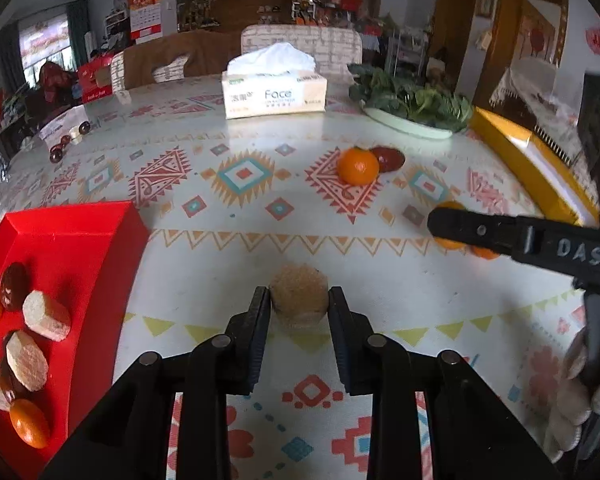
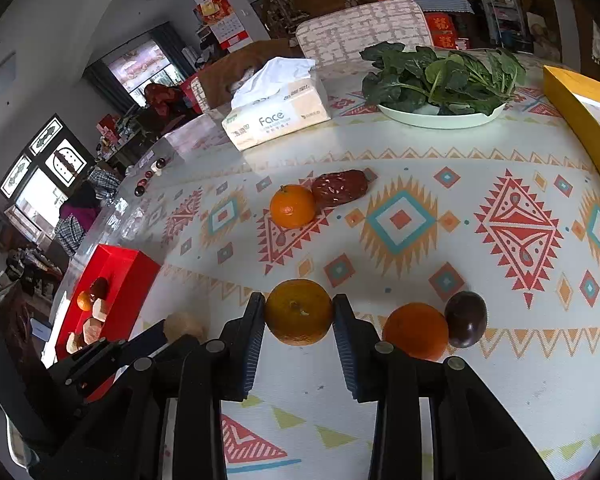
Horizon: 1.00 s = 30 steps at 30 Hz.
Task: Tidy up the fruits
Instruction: 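Grasp a yam slice with the left tool while the right tool holds the mandarin, then release the yam slice and the mandarin into the red tray, opening both tools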
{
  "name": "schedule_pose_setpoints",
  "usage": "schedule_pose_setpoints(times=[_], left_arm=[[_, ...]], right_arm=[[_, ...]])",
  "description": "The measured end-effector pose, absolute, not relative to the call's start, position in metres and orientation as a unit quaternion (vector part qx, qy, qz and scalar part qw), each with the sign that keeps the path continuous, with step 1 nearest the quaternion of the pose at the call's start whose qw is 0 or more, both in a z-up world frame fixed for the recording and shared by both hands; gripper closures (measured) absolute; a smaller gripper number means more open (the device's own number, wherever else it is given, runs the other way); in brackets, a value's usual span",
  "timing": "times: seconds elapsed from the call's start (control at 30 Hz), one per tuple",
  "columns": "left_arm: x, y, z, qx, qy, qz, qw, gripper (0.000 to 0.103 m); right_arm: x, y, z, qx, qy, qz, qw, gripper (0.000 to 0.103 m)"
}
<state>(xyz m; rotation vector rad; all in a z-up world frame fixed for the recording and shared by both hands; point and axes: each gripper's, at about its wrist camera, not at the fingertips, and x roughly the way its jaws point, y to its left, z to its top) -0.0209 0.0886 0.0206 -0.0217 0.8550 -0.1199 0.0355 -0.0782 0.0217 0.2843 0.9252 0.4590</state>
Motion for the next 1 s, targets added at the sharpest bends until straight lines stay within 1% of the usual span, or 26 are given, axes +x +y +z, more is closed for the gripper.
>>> schedule_pose_setpoints(times=[0.13, 0.27, 0.47, 0.73, 1.0], left_arm=[[-0.036, 0.098, 0.036, -0.037, 0.399, -0.064, 0.914, 0.074], [-0.067, 0.12, 0.065, -0.072, 0.367, -0.066, 0.925, 0.074], [-0.118, 0.181, 0.095, -0.1, 0.321, -0.011, 0.942, 0.074], [-0.149, 0.26, 0.087, -0.142, 0.315, 0.057, 0.937, 0.074], [-0.165, 0.306, 0.064, -0.173, 0.329, 0.087, 0.924, 0.074]], right_arm=[[0.034, -0.078, 0.023, 0.141, 0.438, 0.228, 0.858, 0.065], [0.03, -0.075, 0.025, 0.141, 0.432, 0.236, 0.859, 0.065], [0.021, -0.063, 0.029, 0.126, 0.422, 0.242, 0.865, 0.065], [-0.002, -0.029, 0.026, 0.089, 0.427, 0.249, 0.865, 0.065], [-0.029, 0.018, 0.04, 0.099, 0.435, 0.305, 0.842, 0.065]])
